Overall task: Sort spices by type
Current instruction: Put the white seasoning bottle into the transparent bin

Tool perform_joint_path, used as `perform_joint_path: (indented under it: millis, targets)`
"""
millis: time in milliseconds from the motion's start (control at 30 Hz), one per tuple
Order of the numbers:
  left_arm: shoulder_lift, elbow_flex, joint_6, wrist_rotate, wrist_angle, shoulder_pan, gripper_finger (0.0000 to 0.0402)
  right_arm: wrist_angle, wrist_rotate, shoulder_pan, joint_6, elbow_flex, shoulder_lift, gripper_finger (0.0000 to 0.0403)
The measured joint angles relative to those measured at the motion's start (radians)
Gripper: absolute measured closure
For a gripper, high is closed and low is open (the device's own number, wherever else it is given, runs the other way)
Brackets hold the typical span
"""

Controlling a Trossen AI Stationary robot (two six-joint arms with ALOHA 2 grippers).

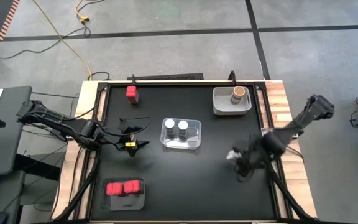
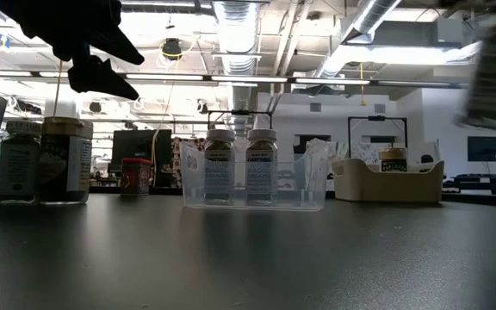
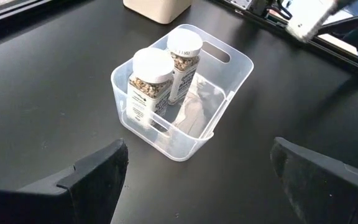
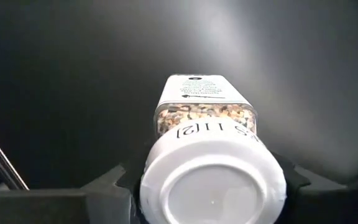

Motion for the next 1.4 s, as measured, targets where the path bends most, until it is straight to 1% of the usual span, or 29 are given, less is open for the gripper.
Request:
perform_joint_path:
  millis: [100,200,367,433,533,667,800,933,1000,1300,1400]
  targets:
    - [0.0,0.0,0.0,0.0,0.0,0.0,0.0024,0.01,0.041,-0.11,-0.115,0.064,-0.001,0.0182]
    - [0.0,0.0,0.0,0.0,0.0,0.0,0.0024,0.034,0.093,-0.215,-0.235,0.15,0.027,0.0182]
    - [0.0,0.0,0.0,0.0,0.0,0.0,0.0024,0.067,0.1,-0.374,-0.441,0.295,0.124,0.0182]
    - [0.0,0.0,0.0,0.0,0.0,0.0,0.0024,0.066,0.093,-0.428,-0.536,0.348,0.176,0.0182]
    - [0.0,0.0,0.0,0.0,0.0,0.0,0.0024,0.064,0.034,-0.501,-0.661,0.412,0.256,0.0182]
    - [0.0,0.0,0.0,0.0,0.0,0.0,0.0024,0.066,-0.019,-0.577,-0.797,0.452,0.345,0.0182]
    - [0.0,0.0,0.0,0.0,0.0,0.0,0.0024,0.069,-0.07,-0.627,-0.903,0.452,0.426,0.0182]
    - [0.0,0.0,0.0,0.0,-0.001,0.0,0.0024,0.099,-0.121,-0.65,-0.994,0.452,0.494,0.0182]
    - [0.0,0.0,0.0,0.0,0.0,0.0,0.0024,0.105,-0.146,-0.658,-1.02,0.452,0.526,0.0182]
    - [0.0,0.0,0.011,-0.014,0.0,0.0,0.0024,0.154,-0.149,-0.667,-1.097,0.452,0.633,0.0182]
    - [0.0,0.0,0.01,-0.015,0.0,0.0,0.0024,0.169,-0.184,-0.687,-1.1,0.452,0.667,0.018]
